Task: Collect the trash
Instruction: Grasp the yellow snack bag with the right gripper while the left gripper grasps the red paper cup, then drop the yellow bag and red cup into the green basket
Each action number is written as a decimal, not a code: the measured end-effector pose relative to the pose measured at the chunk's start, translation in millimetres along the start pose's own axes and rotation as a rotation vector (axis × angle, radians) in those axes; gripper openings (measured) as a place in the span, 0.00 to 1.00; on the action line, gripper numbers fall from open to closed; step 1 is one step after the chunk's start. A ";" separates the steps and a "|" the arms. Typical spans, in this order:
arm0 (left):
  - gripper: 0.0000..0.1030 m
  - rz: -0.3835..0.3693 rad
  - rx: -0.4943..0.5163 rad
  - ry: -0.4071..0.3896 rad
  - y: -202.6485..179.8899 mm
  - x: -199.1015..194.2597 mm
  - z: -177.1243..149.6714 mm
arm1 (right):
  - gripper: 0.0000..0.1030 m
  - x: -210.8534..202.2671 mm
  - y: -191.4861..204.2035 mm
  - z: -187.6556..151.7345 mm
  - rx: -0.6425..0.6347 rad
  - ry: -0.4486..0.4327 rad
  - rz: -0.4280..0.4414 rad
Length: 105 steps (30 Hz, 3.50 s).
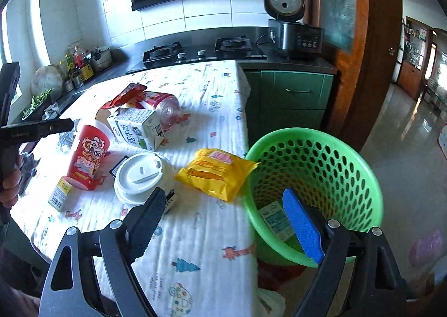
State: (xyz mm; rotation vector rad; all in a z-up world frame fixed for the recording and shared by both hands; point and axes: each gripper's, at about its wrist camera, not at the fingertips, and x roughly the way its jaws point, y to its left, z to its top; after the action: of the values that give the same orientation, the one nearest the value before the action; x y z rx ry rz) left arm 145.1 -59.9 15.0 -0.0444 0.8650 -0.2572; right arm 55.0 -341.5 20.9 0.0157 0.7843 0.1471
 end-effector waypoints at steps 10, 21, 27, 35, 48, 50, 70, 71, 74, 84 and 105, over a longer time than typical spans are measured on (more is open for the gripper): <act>0.81 -0.005 -0.059 0.098 16.7 38.6 -14.7 | 0.81 16.1 4.9 3.4 -0.009 0.033 0.008; 0.71 -0.015 -0.048 0.129 17.0 60.1 -18.1 | 0.81 56.0 -3.7 4.5 0.055 0.108 0.074; 0.71 -0.023 -0.039 0.133 15.6 63.3 -17.9 | 0.77 77.6 -10.3 6.1 0.096 0.139 0.082; 0.73 -0.031 -0.012 0.152 9.2 69.5 -19.3 | 0.54 94.7 -13.9 6.5 0.123 0.149 0.078; 0.71 -0.071 -0.024 0.153 8.9 72.3 -20.4 | 0.23 80.4 -1.6 12.8 0.060 0.073 0.023; 0.70 -0.080 -0.027 0.149 9.6 70.4 -21.4 | 0.19 76.1 -0.1 13.3 0.054 0.061 0.022; 0.70 -0.232 0.030 0.067 -21.9 17.4 -11.6 | 0.13 18.6 -23.9 24.0 0.074 -0.036 -0.075; 0.70 -0.242 0.038 0.064 -26.4 15.2 -9.5 | 0.13 16.8 -27.6 23.8 0.076 -0.035 -0.095; 0.70 -0.274 0.067 0.053 -42.8 9.5 -1.8 | 0.13 14.0 -44.8 21.3 0.101 -0.019 -0.155; 0.70 -0.383 0.170 0.070 -114.3 19.8 28.9 | 0.39 24.6 -97.1 -0.3 0.179 0.054 -0.270; 0.71 -0.500 0.268 0.141 -255.6 111.7 59.6 | 0.70 -29.6 -106.4 -20.2 0.145 -0.006 -0.335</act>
State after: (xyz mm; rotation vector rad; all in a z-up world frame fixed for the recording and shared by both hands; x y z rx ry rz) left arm 206.8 -338.3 6.7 0.0086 0.9449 -0.8508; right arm 33.5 -451.7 20.1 0.0217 0.7794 -0.2269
